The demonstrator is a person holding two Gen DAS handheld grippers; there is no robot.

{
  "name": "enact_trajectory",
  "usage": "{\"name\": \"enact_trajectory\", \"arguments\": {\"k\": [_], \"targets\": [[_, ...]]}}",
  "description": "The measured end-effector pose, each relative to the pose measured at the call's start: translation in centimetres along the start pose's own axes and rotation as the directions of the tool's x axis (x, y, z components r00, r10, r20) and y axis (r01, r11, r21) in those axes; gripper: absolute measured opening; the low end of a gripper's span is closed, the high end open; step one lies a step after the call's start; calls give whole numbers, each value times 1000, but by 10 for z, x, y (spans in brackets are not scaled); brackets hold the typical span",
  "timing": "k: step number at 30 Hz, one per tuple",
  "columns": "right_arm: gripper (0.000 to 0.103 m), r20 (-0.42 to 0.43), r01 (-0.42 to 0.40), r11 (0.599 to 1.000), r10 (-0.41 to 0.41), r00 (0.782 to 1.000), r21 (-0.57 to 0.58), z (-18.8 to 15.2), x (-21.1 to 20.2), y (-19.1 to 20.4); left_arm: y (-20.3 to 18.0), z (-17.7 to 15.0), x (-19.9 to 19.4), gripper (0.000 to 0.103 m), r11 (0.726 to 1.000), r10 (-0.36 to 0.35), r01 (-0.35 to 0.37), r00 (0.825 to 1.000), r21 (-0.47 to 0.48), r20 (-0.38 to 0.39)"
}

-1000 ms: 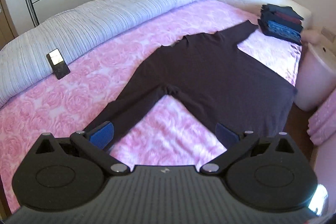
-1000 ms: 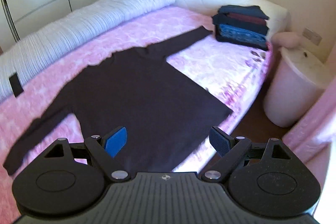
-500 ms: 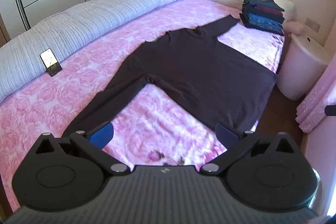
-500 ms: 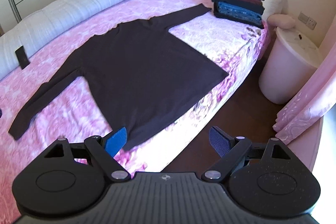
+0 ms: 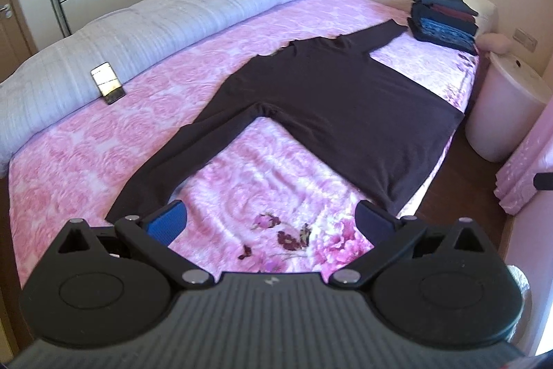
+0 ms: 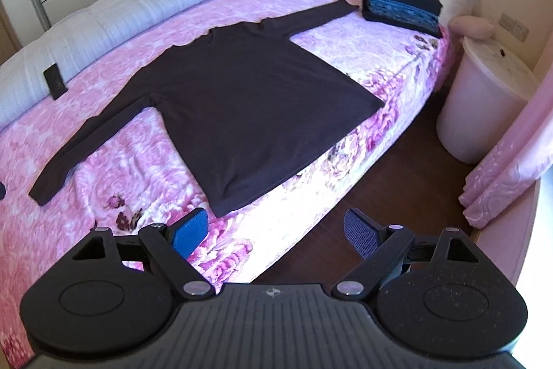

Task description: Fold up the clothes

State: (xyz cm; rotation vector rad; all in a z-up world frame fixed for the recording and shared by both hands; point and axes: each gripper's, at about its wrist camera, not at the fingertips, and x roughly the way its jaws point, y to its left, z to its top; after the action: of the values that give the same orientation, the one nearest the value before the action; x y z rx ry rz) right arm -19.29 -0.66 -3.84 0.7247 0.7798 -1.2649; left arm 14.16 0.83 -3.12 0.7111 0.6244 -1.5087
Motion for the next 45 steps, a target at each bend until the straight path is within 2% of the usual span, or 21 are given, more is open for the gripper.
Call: {"name": "enact_trajectory", "arguments": {"k": [6,19,23,26,29,33,34,37,39,42,45], "targets": [[88,-15,-40,998,39,999,-48,4,10,17,13,-12,-8,102,999,25,-26,1000,-20,-11],[88,-70,-136,976,126,990,-169,7,39,69,58,-53,-21,102,985,126,-134,989,-111,-75],[88,-76,-178,955,165,983,-238,10,45,99,91,-56,-7,102,978,153,-165,983,-127,-97],[88,-64,-209,918,199,978,-338,17,47,129,120,-51,12,102,970,179,-195,977,-147,-116],[88,-66,-238,857,234,970,-457,28,61,167,151,-41,39,102,963,191,-211,973,-169,-128],[85,-94,-270,750,270,958,-604,50,95,222,198,-25,83,102,952,198,-224,970,-209,-141],[83,-108,-285,713,284,953,-640,57,105,238,210,-24,94,102,950,196,-224,970,-218,-141],[69,-130,-306,568,329,935,-764,67,140,289,242,-22,126,102,945,190,-227,968,-237,-167],[49,-152,-312,476,344,927,-823,66,166,323,261,-23,144,102,941,190,-231,965,-249,-180],[48,-189,-329,366,370,910,-871,63,211,373,285,-27,166,102,934,196,-240,963,-266,-183],[48,-219,-330,245,390,894,-912,46,257,423,298,-40,180,102,919,210,-261,959,-296,-192]]}}
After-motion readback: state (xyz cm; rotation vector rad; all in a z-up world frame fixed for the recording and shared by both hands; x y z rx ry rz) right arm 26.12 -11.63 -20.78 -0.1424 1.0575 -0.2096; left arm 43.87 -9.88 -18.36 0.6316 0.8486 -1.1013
